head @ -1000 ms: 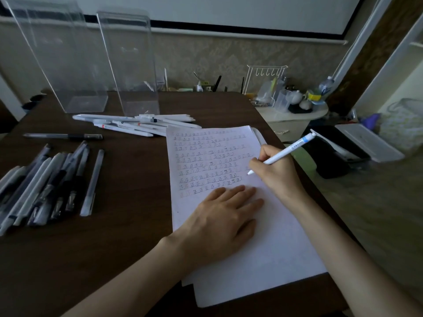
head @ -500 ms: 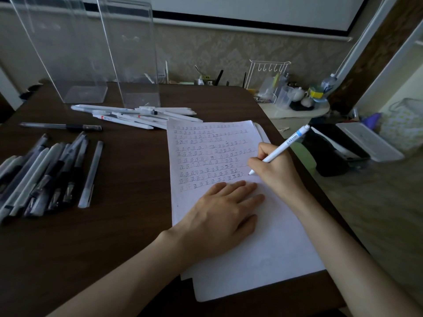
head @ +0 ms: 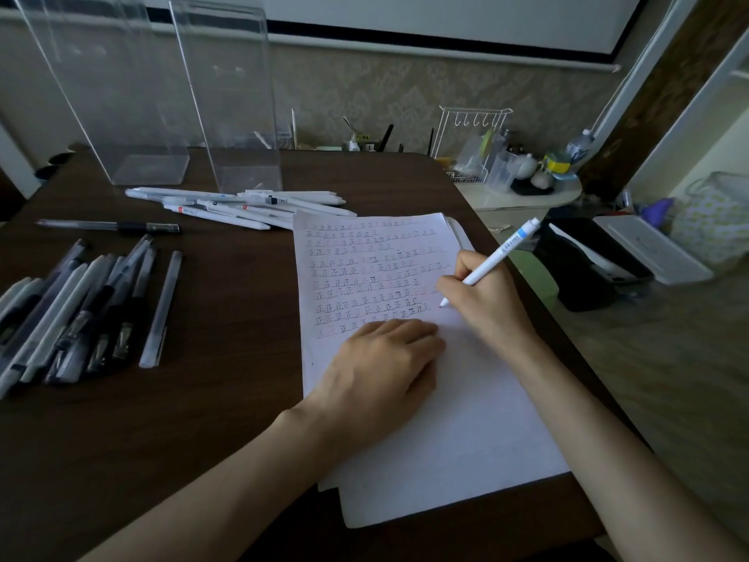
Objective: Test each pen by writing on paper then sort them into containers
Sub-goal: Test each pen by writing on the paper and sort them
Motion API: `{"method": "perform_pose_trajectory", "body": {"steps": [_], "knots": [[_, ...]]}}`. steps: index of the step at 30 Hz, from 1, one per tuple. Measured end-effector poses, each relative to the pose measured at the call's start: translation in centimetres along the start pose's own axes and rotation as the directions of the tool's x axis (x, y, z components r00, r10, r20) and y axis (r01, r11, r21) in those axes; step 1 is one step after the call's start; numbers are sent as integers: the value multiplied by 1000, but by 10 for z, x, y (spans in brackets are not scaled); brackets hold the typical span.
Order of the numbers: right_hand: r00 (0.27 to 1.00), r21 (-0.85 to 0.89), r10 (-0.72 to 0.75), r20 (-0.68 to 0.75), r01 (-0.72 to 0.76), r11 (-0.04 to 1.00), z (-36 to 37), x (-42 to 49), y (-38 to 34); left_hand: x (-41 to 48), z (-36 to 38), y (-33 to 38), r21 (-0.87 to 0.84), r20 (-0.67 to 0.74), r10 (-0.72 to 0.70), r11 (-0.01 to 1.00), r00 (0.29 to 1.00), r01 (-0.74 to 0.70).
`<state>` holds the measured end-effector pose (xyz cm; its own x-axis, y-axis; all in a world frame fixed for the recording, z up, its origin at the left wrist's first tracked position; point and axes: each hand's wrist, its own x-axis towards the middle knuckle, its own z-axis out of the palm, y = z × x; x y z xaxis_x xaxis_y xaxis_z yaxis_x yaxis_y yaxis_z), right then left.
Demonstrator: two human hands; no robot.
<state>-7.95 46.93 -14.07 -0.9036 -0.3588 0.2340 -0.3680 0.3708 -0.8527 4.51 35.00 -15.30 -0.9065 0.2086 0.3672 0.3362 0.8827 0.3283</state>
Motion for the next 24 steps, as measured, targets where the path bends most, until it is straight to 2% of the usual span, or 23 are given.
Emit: {"method": "perform_pose_trajectory", "body": {"steps": [4,6,9,13,16,20,24], "knots": [[999,123,-40,-15,41,992,-1,-2,-3,0,-5,-1,-62,-102,-141,989,985,135],[999,109,-41,23,39,993,-1,-2,-2,0,-12,0,-167,-138,-265,956,954,241],[994,109,-77,73,68,992,-1,-1,3,0,-20,2,-415,-33,-357,854,933,312],[984,90,-114,136,102,991,-3,0,1,0,-22,-1,-545,100,-236,800,967,252],[986,164,-69,155,43,986,-4,-1,-1,2,-22,-5,-517,178,-141,829,974,214],[985,122,-66,157,47,991,-1,-2,-1,4,-17,-5,-431,128,-78,894,989,126],[983,125,-97,155,77,989,-2,-10,-7,2,-17,-6,-427,97,-64,899,993,100]]}}
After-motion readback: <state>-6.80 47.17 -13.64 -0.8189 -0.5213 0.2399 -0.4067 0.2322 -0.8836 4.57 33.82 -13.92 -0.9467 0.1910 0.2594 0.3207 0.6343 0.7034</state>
